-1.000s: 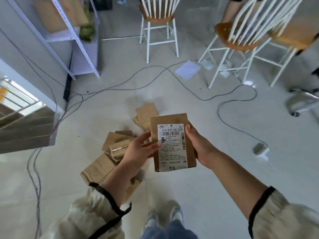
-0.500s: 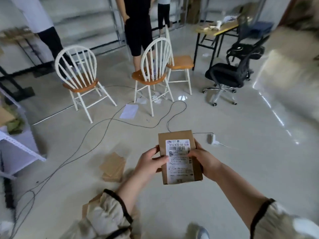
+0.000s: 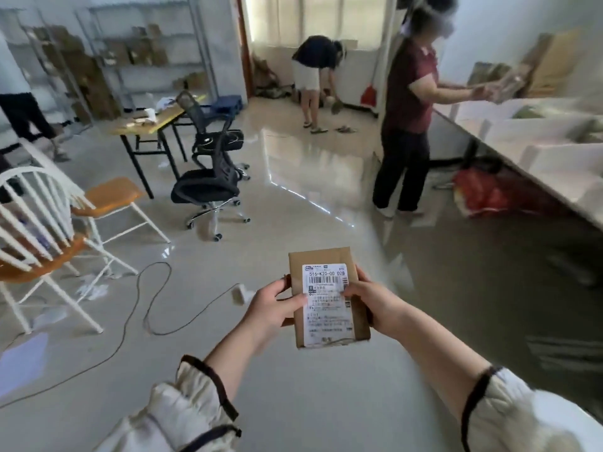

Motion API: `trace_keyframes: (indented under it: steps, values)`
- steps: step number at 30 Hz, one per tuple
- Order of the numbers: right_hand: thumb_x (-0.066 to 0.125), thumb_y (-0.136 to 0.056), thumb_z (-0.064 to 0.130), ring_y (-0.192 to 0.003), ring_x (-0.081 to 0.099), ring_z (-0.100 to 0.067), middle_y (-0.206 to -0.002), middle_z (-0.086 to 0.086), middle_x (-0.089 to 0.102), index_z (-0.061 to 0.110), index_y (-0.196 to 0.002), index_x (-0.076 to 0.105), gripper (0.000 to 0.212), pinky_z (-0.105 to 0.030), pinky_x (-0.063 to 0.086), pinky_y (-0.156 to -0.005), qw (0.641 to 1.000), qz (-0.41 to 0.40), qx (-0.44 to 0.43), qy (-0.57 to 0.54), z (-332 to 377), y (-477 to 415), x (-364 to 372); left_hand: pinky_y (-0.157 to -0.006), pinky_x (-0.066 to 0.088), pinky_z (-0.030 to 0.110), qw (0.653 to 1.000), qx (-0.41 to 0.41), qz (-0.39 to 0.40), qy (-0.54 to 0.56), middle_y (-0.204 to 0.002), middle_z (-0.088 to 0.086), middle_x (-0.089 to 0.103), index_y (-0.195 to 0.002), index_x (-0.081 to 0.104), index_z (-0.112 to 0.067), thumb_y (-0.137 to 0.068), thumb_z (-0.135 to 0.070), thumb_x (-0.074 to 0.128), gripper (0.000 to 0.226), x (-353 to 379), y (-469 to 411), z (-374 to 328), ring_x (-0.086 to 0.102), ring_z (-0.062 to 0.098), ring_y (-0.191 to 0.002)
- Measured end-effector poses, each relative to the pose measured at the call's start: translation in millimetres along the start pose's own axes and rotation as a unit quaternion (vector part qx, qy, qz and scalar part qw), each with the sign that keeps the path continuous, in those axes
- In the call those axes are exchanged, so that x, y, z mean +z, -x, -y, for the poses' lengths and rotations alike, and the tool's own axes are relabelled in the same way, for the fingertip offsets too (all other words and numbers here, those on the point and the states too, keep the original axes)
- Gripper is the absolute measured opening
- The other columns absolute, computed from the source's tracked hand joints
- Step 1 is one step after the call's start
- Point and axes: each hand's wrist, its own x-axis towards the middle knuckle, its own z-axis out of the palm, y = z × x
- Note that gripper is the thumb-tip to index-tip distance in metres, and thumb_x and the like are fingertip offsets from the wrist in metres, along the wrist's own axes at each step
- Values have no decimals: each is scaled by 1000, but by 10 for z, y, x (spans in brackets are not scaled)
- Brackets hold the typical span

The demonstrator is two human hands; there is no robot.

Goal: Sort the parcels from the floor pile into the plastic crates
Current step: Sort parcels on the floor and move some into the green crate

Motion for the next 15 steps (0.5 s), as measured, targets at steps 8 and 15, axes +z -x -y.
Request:
trace_keyframes:
  steps: [8,15]
  values:
    - [41,-89,3,-109,61,-27,-114,-4,66,55,-110,48,57,-52,47,-96,983,-170,-10,-62,-90,1202,-1859,-69,57,27,980,32,191,-43,-105,-8,73,-113,64,-20,-90,-11,62,25,2098,-208,-296,71,12,-88]
    - [39,-95,6,-106,58,-22,-110,1,62,54,-112,39,51,-43,48,-88,947,-311,-30,-83,-338,2582,-3246,-60,53,22,940,40,331,-71,-100,-1,74,-118,62,-13,-88,-12,66,31,4041,76,-420,72,13,-83]
